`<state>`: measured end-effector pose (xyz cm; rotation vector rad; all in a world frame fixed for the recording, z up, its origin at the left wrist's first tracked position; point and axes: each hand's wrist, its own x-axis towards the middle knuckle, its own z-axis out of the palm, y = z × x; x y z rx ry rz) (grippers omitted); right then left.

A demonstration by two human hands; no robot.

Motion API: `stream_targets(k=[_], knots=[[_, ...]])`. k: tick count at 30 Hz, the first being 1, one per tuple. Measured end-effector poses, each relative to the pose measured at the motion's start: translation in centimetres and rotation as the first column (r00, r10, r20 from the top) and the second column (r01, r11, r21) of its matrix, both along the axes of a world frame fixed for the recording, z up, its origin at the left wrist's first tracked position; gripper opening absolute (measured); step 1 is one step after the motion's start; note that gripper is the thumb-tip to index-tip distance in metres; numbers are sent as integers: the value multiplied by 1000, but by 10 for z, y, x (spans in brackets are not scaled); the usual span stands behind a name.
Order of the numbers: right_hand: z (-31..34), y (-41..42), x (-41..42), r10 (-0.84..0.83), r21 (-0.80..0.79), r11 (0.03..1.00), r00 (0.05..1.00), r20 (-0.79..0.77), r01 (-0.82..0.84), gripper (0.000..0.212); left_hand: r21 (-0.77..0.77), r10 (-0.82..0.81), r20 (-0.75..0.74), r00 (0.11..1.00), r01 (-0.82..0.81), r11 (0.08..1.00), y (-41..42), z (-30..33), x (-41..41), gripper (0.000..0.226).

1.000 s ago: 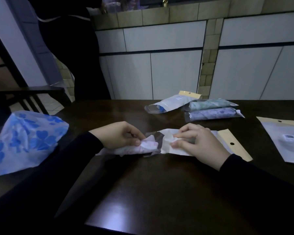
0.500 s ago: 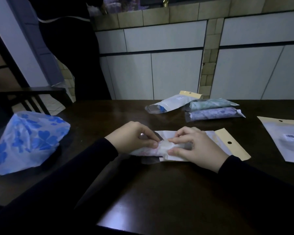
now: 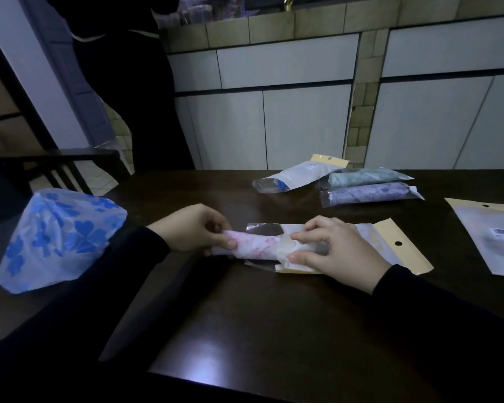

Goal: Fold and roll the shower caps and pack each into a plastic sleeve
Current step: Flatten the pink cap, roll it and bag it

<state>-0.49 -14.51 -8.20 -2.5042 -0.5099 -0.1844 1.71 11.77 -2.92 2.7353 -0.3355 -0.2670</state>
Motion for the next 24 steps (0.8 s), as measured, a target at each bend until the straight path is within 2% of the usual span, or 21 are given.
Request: stream_targets(k=[2,5,7,11,15,18,24], knots=[[0,1,-1,2,13,1000,1000,19,-3,41,-69,-21,53,998,25,997,-17,-7,-2,17],[4,-1,-3,35,-48,998,998,60,-32,43,-129,-33,-8,999,32,991,-33,-13,-5,14],[9,-6,-3,64,-86,994,997,41,-60,41,-159,28,-28,999,-32,987,-33,-13,-4,19],[8,-16,0,94,-36,995,995,14,-94,34,-282,162,-98,982,-183,942,-29,-12,-7,17],[2,-13,2,77,-24,997,996,50,-76,34,-317,204,-77,976,-218,923,-40,-11,-9,19],[1,-14,3,83,-50,996,994,67,-80,34,-344,175,-116,978,-205,917,-49,-12,-10,17],[0,-13,1,28,-157,988,990,140,-6,36,-375,199,-161,967,-247,894,-36,-16,-7,14]])
